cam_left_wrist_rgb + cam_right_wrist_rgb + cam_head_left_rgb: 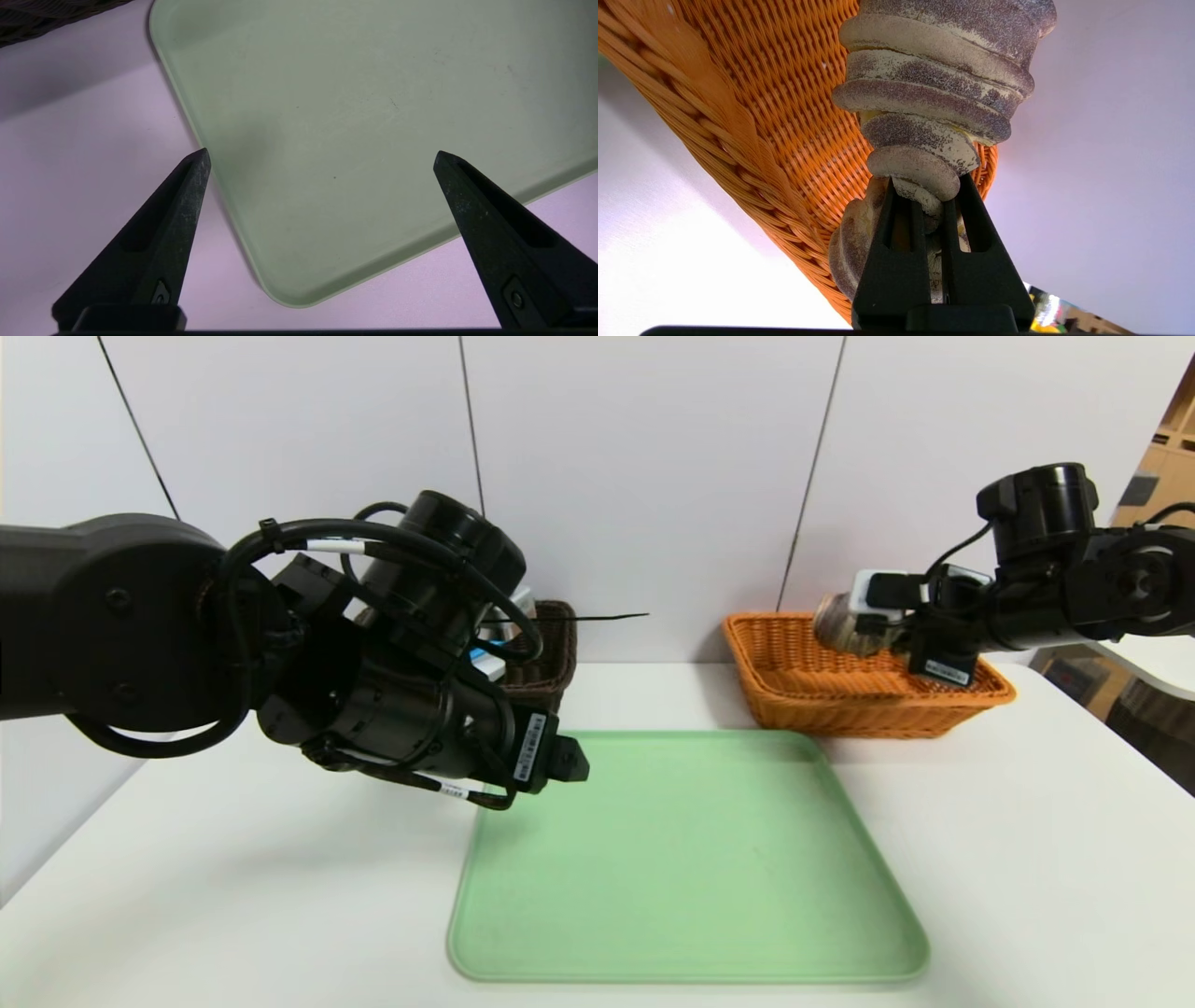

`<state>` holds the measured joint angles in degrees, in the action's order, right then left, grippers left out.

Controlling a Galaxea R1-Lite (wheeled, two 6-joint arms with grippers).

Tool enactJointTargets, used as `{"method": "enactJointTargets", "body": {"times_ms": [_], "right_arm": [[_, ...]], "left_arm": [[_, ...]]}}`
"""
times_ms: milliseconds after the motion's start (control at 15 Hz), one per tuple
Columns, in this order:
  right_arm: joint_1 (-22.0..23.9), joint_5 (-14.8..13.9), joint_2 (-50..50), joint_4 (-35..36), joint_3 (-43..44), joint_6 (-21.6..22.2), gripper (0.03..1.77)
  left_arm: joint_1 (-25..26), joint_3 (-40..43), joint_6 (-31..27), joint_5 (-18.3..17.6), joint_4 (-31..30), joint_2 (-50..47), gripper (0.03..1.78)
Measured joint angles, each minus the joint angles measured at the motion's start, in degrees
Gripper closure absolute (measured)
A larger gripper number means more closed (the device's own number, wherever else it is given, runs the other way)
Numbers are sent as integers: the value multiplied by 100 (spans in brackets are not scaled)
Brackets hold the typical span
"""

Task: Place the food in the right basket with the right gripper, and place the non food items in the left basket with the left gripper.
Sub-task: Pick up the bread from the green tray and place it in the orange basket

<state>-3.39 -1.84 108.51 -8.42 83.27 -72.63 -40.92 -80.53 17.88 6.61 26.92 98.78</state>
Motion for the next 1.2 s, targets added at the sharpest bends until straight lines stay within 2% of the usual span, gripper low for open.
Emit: {"method": "enactJointTargets", "body": {"times_ms": [133,333,667,867,1067,1200], "right_arm": [[34,-9,80,7,123,-284,166],[67,-33,290,11,339,-422,166],[119,-50,720,250,490,-402,166],[87,-286,922,540,499,-391,166],[59,-300,998,477,499,-336,166],[45,-301,1015,457,499,-317,134]], "left_arm": [[-2,2,-2,2,-10,4,12],[-4,10,9,11,-10,12,12],[0,11,11,17,-10,52,12],[0,0,11,17,-11,69,12],[29,-1,9,11,-10,74,12],[49,-11,6,9,-11,74,12]]}}
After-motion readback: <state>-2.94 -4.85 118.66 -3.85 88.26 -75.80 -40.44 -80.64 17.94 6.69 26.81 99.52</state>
